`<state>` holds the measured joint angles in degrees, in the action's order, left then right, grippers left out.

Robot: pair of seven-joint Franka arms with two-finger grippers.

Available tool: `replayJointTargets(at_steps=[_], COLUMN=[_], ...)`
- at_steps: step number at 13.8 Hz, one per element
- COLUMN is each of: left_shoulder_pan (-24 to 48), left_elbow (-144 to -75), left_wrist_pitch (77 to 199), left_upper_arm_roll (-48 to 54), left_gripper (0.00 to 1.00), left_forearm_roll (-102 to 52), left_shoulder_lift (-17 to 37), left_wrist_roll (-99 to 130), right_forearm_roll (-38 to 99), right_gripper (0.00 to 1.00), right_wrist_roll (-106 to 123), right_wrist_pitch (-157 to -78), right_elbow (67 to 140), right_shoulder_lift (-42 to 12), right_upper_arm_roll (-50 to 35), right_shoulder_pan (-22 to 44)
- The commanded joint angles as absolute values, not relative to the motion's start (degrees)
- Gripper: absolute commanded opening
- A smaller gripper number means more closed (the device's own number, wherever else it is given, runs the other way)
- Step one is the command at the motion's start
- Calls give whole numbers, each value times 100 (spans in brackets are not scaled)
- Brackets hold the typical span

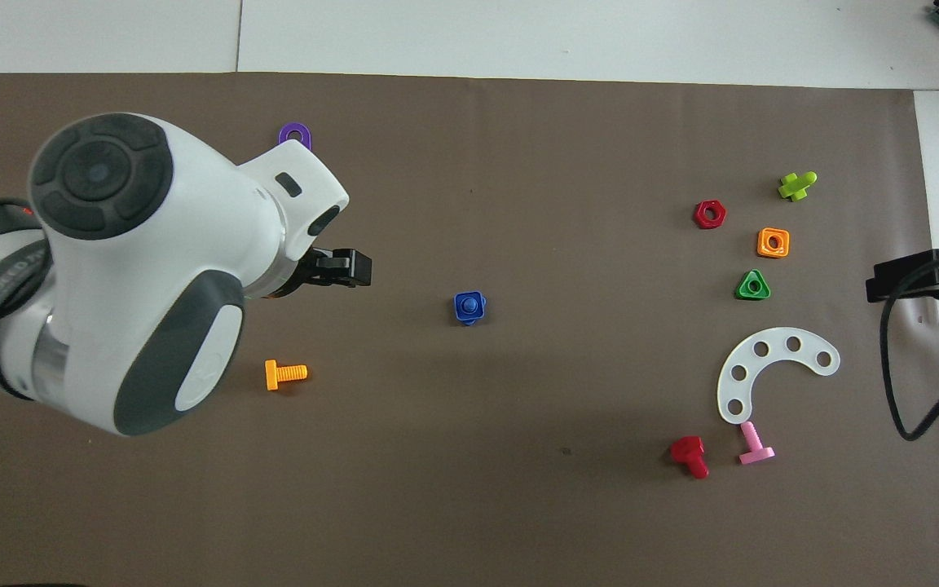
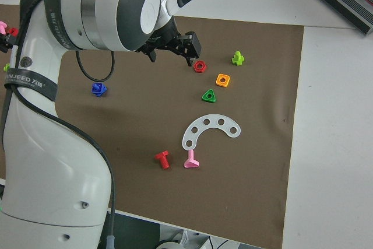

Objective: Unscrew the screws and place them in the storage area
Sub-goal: 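Reach the left gripper over the blue nut on the blue bolt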

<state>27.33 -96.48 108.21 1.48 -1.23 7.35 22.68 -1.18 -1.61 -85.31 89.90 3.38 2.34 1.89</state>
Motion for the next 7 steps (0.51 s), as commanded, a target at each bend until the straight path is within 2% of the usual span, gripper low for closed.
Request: replayJointTargets(at_steps=[1, 7], left_shoulder_pan=[3006, 3568], left_elbow=[-9668, -9439], left_wrist_pitch=[11433, 12014], left_upper_arm_roll=[53, 35], left_gripper=[100, 100], left_forearm_roll=[-114, 69], left_shoulder_lift=[1010, 1915], left_wrist_roll=[2645, 3269], right_forearm_roll=[-44, -44], right_gripper=[100, 100], right_wrist_roll=[-202, -202], right_wrist_pitch=[-8517, -8508], right_elbow=[9053, 9053], right_shoulder_lift=[422, 422], right_upper_arm_roll=[220, 220], right_shoulder_pan=[158, 158])
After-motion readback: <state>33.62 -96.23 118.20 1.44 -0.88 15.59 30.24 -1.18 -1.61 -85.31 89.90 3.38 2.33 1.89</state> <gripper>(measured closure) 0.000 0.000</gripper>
